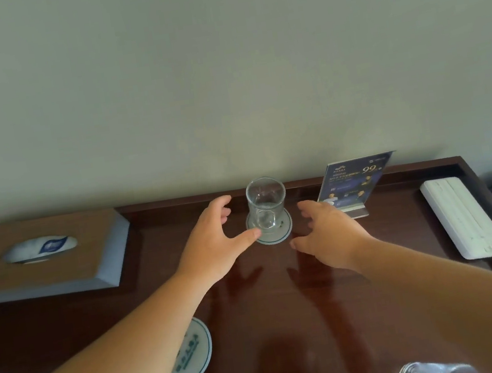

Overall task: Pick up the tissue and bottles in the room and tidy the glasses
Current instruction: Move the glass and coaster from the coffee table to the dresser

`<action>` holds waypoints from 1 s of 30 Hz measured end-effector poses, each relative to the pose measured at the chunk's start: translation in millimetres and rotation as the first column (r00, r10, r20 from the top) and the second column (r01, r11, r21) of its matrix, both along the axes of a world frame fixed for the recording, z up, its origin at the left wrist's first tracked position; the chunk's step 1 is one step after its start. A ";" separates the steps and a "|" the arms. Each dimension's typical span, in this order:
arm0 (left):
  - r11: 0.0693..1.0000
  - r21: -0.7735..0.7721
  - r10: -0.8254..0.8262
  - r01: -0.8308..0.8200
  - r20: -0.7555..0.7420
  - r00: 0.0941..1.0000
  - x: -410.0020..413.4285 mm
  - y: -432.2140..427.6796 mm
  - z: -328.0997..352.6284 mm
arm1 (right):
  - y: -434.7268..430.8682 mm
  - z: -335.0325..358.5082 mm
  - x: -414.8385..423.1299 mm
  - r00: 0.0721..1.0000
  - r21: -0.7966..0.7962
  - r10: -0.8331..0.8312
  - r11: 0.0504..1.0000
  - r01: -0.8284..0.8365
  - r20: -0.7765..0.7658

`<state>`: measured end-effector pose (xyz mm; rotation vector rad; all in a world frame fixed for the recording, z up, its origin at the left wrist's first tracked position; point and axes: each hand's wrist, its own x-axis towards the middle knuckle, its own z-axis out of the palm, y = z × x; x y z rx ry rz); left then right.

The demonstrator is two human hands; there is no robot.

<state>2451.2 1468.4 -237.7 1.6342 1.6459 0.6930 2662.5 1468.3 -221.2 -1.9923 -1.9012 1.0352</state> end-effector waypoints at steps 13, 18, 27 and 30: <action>0.986 0.168 0.009 -0.007 -0.012 1.000 -20.5 -74.3 76.4 | -70.7 77.2 20.5 0.998 0.186 -0.038 0.982 0.027 0.058; 0.978 0.201 -0.061 0.057 0.014 0.998 -22.1 -106.2 88.4 | -125.8 92.6 29.2 0.989 0.258 -0.120 0.961 0.094 0.090; 0.978 0.168 -0.138 0.125 0.066 0.988 -4.2 -159.6 86.3 | -213.1 103.4 49.7 0.967 0.289 -0.243 0.934 0.210 0.082; 0.978 0.162 -0.147 0.132 0.081 0.986 8.8 -167.6 85.4 | -229.9 97.4 61.4 0.960 0.288 -0.275 0.924 0.251 0.046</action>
